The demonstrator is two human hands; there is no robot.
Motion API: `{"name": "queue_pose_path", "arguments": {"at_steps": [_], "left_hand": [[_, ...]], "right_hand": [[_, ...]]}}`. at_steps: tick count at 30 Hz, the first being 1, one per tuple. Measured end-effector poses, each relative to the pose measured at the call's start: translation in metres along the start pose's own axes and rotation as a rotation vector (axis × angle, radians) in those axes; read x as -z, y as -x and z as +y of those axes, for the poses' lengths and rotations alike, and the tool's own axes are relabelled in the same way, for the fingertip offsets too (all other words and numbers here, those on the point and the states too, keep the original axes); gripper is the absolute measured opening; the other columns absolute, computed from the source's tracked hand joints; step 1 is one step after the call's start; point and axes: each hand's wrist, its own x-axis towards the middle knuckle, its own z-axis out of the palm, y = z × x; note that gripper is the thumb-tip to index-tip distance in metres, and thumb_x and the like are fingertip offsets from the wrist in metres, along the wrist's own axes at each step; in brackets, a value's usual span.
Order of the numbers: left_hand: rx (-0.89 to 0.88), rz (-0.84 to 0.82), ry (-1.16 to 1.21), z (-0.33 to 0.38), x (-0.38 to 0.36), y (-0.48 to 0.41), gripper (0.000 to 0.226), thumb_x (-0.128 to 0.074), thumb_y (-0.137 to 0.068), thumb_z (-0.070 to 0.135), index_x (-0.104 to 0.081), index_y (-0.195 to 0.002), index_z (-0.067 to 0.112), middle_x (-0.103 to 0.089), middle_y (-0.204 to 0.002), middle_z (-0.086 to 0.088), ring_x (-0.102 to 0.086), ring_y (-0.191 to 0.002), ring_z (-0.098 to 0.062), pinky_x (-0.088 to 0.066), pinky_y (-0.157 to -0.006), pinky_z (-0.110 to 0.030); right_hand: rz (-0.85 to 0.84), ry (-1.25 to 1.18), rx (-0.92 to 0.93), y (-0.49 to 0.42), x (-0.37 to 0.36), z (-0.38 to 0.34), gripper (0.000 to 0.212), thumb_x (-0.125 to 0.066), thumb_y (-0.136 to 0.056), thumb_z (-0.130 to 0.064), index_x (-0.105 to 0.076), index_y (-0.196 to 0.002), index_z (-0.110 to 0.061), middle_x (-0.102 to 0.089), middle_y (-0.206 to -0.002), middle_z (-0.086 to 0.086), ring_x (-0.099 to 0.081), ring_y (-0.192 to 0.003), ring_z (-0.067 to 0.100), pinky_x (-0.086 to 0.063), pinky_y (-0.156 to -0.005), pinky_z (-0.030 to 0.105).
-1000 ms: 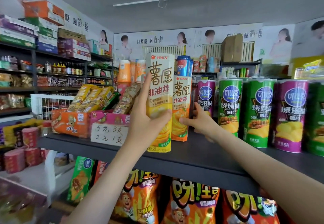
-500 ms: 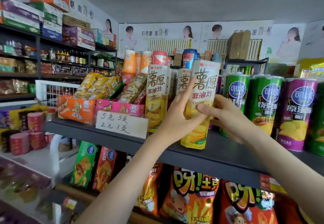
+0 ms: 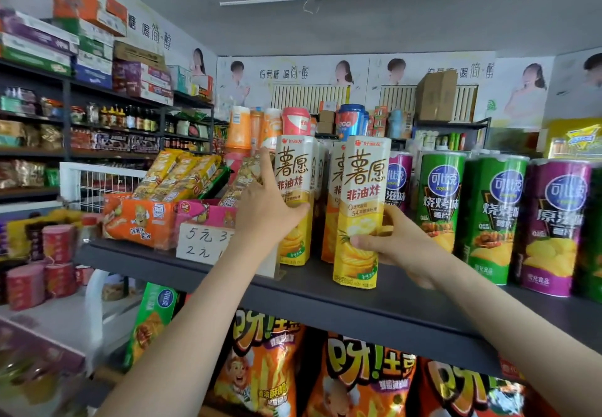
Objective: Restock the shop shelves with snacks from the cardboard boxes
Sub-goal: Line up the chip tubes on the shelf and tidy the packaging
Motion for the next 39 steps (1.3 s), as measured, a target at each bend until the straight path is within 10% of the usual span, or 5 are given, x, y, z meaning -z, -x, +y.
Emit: {"name": "queue_pose_path", "arguments": {"at_steps": [10, 30, 39], "left_hand": [[0.029, -0.061, -0.135, 0.009, -0.004, -0.012, 0.065, -0.063, -0.081, 0.053, -0.036, -0.122, 0.011, -0.062, -0.105, -0.006, -0.063, -0.089, -0.027, -0.056, -0.074, -0.038], [-0.007, -0.076, -0.176, 0.002, -0.007, -0.014, 0.068, -0.055, -0.083, 0.062, -0.037, -0.123, 0.01, -0.059, -0.11, -0.008, -0.061, -0.094, -0.029, -0.055, -0.08, -0.043], [-0.238, 0.33, -0.045, 0.04, 0.001, 0.035, 0.061, -0.054, -0.09, 0.039, -0.039, -0.137, 0.003, -0.046, -0.132, -0.021, -0.045, -0.121, -0.035, -0.041, -0.098, -0.042]], "right_hand": [[0.117, 0.08, 0.084, -0.021, -0.027, 0.012, 0.058, -0.083, -0.073, -0.013, -0.044, -0.114, -0.027, -0.066, -0.113, -0.001, -0.064, -0.104, 0.015, -0.054, -0.092, 0.041], [0.075, 0.113, 0.086, -0.018, -0.023, 0.015, 0.073, -0.082, -0.074, -0.027, -0.042, -0.136, -0.023, -0.067, -0.117, -0.004, -0.063, -0.109, 0.015, -0.052, -0.096, 0.042], [0.089, 0.265, 0.109, -0.001, -0.013, 0.019, 0.062, -0.076, -0.08, -0.032, -0.045, -0.133, -0.022, -0.059, -0.119, -0.01, -0.06, -0.109, 0.012, -0.048, -0.077, 0.015]]}}
